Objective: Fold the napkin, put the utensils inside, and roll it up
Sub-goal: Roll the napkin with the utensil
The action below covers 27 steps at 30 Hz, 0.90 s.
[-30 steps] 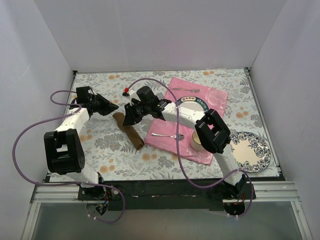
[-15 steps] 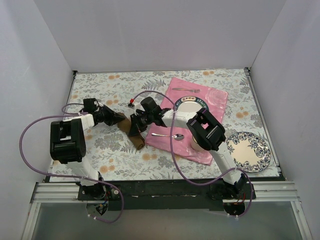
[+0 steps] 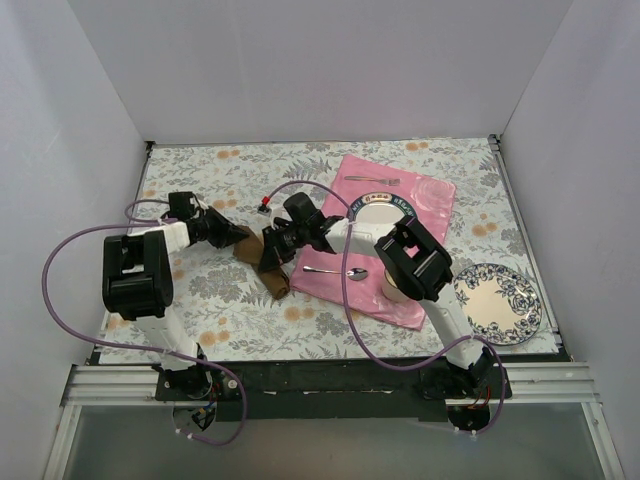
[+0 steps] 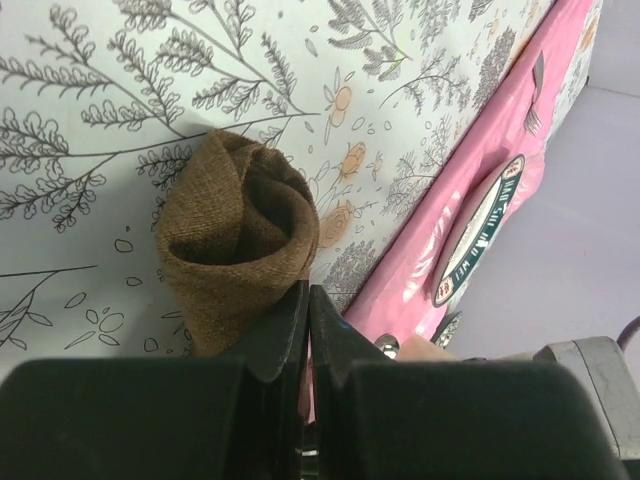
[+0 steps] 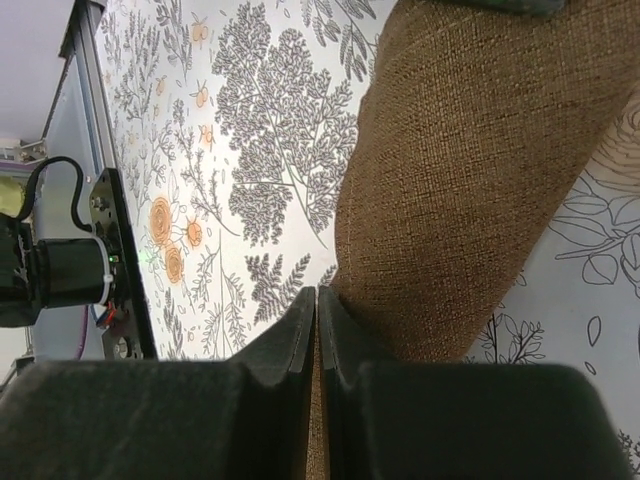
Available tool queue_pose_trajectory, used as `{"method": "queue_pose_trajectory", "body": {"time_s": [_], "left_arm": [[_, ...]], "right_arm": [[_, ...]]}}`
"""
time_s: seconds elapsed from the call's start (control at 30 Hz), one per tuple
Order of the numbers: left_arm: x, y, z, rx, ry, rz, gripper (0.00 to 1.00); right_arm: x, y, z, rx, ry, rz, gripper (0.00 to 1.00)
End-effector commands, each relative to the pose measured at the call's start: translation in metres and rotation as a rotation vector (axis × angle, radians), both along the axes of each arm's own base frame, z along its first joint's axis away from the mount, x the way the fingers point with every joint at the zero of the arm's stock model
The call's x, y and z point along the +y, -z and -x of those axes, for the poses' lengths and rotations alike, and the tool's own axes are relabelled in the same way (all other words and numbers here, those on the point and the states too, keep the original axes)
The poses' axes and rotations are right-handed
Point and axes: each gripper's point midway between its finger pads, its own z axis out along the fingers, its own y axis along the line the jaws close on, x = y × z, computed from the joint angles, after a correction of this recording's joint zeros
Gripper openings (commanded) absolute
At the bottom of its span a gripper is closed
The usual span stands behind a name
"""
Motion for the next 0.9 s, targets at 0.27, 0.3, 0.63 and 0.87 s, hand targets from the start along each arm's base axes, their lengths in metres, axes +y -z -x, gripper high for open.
{"method": "queue_pose_trajectory", "body": {"time_s": [0.27, 0.3, 0.63, 0.87], "left_arm": [[-0.005, -0.062, -0.008, -0.129, 0.029, 0.007, 0.00], [-0.008, -0.058, -0.006, -0.123, 0.032, -0.002, 0.00], [-0.007, 0.002, 0.013, 0.035, -0.006, -0.005, 0.00], [-0.001, 0.016, 0.014, 0.067, -0.010, -0.046, 0.00]], "right_arm": [[0.014, -0.064, -0.013, -0.099, -0.015, -0.079, 0.11], [0.014, -0.056, -0.013, -0.092, -0.011, -0.066, 0.11], [-0.002, -0.019, 0.003, -0.041, -0.023, -0.002, 0.11], [-0.001, -0.043, 0.009, -0.082, -0.046, -0.009, 0.10]]}}
